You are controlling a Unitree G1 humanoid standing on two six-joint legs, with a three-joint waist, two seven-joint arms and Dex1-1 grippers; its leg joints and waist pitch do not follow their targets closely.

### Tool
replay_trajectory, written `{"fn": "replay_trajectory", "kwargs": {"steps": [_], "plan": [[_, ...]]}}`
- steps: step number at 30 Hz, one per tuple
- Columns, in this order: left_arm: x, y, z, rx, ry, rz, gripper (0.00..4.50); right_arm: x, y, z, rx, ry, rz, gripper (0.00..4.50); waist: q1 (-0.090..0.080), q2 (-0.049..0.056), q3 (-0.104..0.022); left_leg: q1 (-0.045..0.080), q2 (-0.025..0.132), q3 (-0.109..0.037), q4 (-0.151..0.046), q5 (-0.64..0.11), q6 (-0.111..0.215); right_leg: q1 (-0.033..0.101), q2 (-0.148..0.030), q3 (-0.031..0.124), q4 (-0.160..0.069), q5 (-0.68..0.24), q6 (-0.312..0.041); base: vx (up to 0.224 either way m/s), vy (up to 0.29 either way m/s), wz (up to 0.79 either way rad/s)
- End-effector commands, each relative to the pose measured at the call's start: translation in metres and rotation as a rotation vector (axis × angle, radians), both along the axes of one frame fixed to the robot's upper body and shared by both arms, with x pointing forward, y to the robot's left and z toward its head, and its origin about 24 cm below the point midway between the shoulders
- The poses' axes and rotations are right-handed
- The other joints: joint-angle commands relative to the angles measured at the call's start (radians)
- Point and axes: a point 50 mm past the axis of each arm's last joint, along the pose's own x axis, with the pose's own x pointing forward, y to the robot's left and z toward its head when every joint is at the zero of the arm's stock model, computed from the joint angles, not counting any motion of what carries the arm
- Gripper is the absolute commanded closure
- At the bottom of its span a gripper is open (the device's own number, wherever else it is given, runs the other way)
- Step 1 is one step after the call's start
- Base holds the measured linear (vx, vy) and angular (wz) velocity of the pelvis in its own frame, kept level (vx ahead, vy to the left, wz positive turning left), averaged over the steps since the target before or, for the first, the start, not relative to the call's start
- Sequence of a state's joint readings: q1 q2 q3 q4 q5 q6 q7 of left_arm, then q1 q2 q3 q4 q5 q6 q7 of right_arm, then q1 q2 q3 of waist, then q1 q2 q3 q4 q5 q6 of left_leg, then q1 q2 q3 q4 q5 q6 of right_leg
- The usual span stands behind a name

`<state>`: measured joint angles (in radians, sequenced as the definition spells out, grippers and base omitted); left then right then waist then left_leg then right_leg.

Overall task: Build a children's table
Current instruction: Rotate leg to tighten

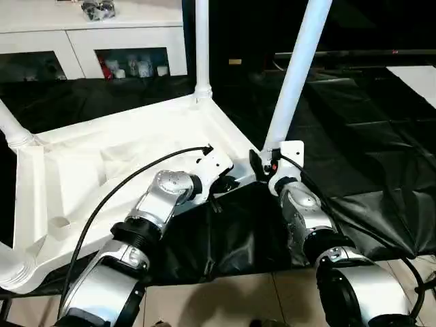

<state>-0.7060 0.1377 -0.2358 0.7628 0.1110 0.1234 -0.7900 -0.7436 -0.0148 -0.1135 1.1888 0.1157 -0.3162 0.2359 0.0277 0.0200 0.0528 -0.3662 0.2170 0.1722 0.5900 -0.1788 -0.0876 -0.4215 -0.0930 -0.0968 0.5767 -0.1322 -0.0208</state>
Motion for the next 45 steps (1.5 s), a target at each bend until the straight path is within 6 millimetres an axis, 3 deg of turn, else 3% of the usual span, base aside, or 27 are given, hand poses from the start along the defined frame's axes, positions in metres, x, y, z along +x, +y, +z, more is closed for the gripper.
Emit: {"fn": "replay_trajectory", "kwargs": {"steps": [1, 5, 9, 16, 17, 20, 24, 29, 30, 32, 35, 38, 45], "plan": [[0.002, -0.004, 0.016, -0.057, -0.081, -0.051, 4.5, -0.001, 0.003, 0.0, 0.01, -0.006, 0.041, 0.51, -0.001, -0.004, -0.07, 0.004, 0.003, 0.005, -0.073, -0.32, 0.059, 0.054, -0.044, 0.034, -0.077, -0.406, -0.178, 0.0, 0.0, 0.0], [-0.001, 0.006, 0.015, -0.053, -0.081, -0.1, 4.5, -0.003, -0.011, 0.004, -0.016, -0.059, 0.101, 0.19, 0.003, -0.009, -0.071, 0.002, 0.003, 0.009, -0.071, -0.285, 0.076, 0.057, -0.045, 0.036, -0.074, -0.381, -0.188, 0.0, 0.0, 0.0], [-0.008, 0.016, 0.011, -0.039, -0.038, -0.194, 4.5, -0.008, -0.026, 0.006, -0.115, -0.108, 0.227, 0.19, 0.01, -0.007, -0.074, 0.0, 0.008, 0.01, -0.07, -0.24, 0.086, 0.061, -0.045, 0.038, -0.064, -0.32, -0.207, 0.0, 0.0, 0.0], [-0.015, 0.032, 0.009, -0.007, 0.008, -0.318, 4.5, -0.024, -0.039, 0.008, -0.127, -0.084, 0.574, 0.19, 0.016, -0.006, -0.072, 0.0, 0.011, 0.014, -0.068, -0.248, 0.108, 0.065, -0.038, 0.037, -0.06, -0.289, -0.223, 0.0, 0.0, 0.0], [-0.016, 0.036, 0.009, 0.003, 0.019, -0.341, 4.5, -0.03, -0.043, 0.01, -0.126, -0.067, 0.687, 0.19, 0.018, -0.005, -0.073, -0.001, 0.012, 0.014, -0.067, -0.237, 0.106, 0.064, -0.041, 0.039, -0.057, -0.279, -0.227, 0.0, 0.0, 0.0], [-0.017, 0.043, 0.009, 0.021, 0.04, -0.387, 4.5, -0.043, -0.049, 0.011, -0.15, -0.013, 0.879, 0.19, 0.024, -0.01, -0.073, -0.001, 0.011, 0.014, -0.065, -0.234, 0.122, 0.067, -0.038, 0.037, -0.059, -0.284, -0.222, 0.0, 0.0, 0.0], [-0.021, 0.048, 0.009, 0.044, 0.072, -0.453, 4.5, -0.051, -0.052, 0.011, -0.18, 0.049, 1.024, 0.45, 0.031, -0.013, -0.07, 0.002, 0.012, 0.014, -0.067, -0.249, 0.103, 0.062, -0.041, 0.037, -0.066, -0.361, -0.201, 0.0, 0.0, 0.0], [-0.024, 0.049, 0.007, 0.06, 0.095, -0.507, 4.5, -0.049, -0.049, 0.013, -0.213, 0.051, 1.059, 0.89, 0.033, -0.013, -0.069, 0.006, 0.015, 0.011, -0.071, -0.267, 0.075, 0.058, -0.043, 0.037, -0.068, -0.394, -0.193, 0.0, 0.0, 0.0], [-0.024, 0.049, 0.007, 0.063, 0.096, -0.515, 4.5, -0.048, -0.048, 0.014, -0.219, 0.048, 1.063, 0.94, 0.033, -0.018, -0.069, 0.007, 0.016, 0.011, -0.071, -0.268, 0.072, 0.057, -0.043, 0.038, -0.067, -0.385, -0.196, 0.0, 0.0, 0.0], [-0.025, 0.049, 0.007, 0.073, 0.102, -0.533, 4.5, -0.048, -0.046, 0.015, -0.221, 0.052, 1.072, 1.09, 0.035, -0.014, -0.07, 0.008, 0.017, 0.011, -0.071, -0.262, 0.072, 0.057, -0.043, 0.039, -0.064, -0.361, -0.205, 0.0, 0.0, 0.0], [-0.026, 0.05, 0.006, 0.081, 0.108, -0.545, 4.5, -0.049, -0.046, 0.017, -0.219, 0.061, 1.089, 1.33, 0.036, -0.017, -0.071, 0.006, 0.015, 0.012, -0.07, -0.243, 0.079, 0.062, -0.042, 0.039, -0.059, -0.325, -0.212, 0.0, 0.0, 0.0], [-0.026, 0.051, 0.005, 0.083, 0.11, -0.546, 4.5, -0.049, -0.046, 0.018, -0.222, 0.064, 1.099, 1.62, 0.038, -0.017, -0.071, 0.006, 0.015, 0.012, -0.069, -0.24, 0.078, 0.061, -0.045, 0.039, -0.06, -0.336, -0.208, 0.0, 0.0, 0.0], [-0.025, 0.053, 0.003, 0.084, 0.124, -0.524, 4.5, -0.052, -0.044, 0.014, -0.211, 0.085, 1.107, 1.74, 0.038, -0.017, -0.07, 0.007, 0.015, 0.011, -0.07, -0.248, 0.071, 0.061, -0.044, 0.039, -0.063, -0.364, -0.197, 0.0, 0.0, 0.0]]}}
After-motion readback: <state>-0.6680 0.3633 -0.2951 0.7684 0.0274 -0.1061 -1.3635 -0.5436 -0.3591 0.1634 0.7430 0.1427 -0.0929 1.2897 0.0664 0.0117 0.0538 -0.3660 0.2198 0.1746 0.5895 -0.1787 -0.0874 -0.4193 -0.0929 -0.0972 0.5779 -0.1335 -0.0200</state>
